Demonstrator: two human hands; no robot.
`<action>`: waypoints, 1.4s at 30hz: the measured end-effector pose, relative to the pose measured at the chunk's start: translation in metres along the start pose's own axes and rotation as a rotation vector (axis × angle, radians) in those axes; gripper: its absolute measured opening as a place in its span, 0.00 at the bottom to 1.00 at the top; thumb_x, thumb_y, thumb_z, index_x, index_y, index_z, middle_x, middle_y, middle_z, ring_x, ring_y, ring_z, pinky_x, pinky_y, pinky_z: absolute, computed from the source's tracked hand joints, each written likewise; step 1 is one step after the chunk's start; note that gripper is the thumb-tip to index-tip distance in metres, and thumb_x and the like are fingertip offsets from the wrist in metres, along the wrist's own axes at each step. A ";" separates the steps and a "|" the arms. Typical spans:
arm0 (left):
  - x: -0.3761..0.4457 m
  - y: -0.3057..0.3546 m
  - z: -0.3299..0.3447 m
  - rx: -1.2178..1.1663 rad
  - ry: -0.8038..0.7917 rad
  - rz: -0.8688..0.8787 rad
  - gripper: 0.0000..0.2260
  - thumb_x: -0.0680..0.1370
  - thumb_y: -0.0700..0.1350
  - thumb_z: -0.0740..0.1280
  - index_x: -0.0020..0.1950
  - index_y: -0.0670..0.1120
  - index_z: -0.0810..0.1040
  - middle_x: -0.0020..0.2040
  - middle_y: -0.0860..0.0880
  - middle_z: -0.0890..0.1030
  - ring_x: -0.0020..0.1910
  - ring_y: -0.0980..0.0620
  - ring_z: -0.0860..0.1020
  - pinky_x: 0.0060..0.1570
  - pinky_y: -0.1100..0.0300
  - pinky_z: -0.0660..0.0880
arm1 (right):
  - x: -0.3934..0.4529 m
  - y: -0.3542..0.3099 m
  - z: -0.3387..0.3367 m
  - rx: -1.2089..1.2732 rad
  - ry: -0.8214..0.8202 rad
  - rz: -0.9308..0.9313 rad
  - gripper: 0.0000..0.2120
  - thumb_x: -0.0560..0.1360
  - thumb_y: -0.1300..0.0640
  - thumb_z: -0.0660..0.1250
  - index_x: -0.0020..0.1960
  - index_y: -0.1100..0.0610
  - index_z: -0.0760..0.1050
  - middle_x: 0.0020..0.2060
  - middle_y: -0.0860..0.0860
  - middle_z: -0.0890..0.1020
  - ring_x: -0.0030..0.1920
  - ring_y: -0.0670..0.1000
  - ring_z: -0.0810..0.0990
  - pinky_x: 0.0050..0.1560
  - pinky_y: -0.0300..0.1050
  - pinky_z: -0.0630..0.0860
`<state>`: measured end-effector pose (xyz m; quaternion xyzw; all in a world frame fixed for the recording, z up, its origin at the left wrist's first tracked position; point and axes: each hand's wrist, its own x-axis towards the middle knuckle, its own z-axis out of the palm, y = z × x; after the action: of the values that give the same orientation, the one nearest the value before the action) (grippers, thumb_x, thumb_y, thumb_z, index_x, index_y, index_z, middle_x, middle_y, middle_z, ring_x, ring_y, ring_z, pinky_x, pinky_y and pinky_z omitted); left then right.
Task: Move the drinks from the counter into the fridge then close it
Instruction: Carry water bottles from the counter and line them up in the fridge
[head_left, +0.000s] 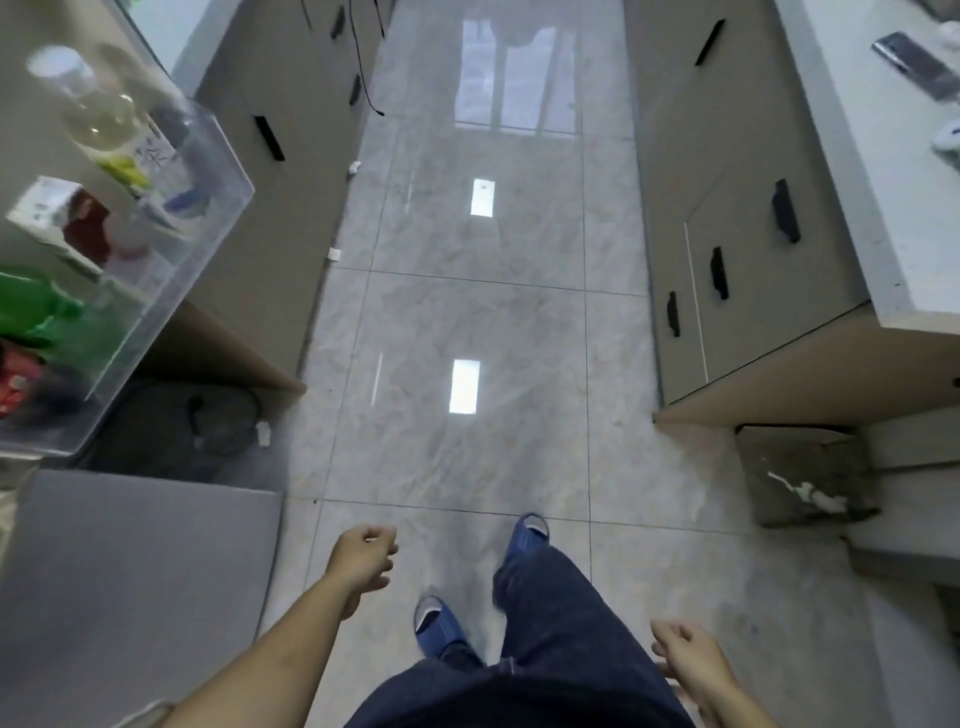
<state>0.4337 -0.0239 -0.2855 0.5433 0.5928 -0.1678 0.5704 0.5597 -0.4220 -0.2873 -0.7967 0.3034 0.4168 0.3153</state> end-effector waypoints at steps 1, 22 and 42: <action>0.008 0.018 0.004 -0.006 -0.003 0.013 0.08 0.81 0.47 0.64 0.50 0.44 0.77 0.48 0.45 0.82 0.41 0.47 0.78 0.40 0.56 0.78 | 0.006 -0.004 -0.002 0.006 0.004 0.018 0.11 0.78 0.53 0.68 0.44 0.61 0.77 0.38 0.57 0.80 0.36 0.56 0.77 0.35 0.45 0.77; 0.092 0.208 0.016 -0.103 0.210 -0.138 0.07 0.82 0.45 0.64 0.48 0.42 0.76 0.50 0.41 0.81 0.42 0.44 0.76 0.44 0.53 0.75 | 0.130 -0.484 -0.027 -0.165 -0.177 -0.355 0.11 0.78 0.49 0.66 0.44 0.56 0.76 0.37 0.52 0.77 0.36 0.52 0.75 0.35 0.43 0.76; 0.265 0.499 -0.074 -0.520 0.301 -0.054 0.07 0.81 0.45 0.63 0.49 0.44 0.79 0.46 0.45 0.81 0.37 0.51 0.75 0.39 0.58 0.75 | 0.170 -0.790 0.056 -0.633 -0.224 -0.355 0.12 0.79 0.45 0.65 0.51 0.53 0.76 0.40 0.54 0.76 0.39 0.54 0.73 0.39 0.46 0.73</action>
<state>0.8784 0.3328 -0.2809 0.3817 0.7078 0.0569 0.5916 1.2021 0.0706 -0.2606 -0.8443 -0.0195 0.5133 0.1523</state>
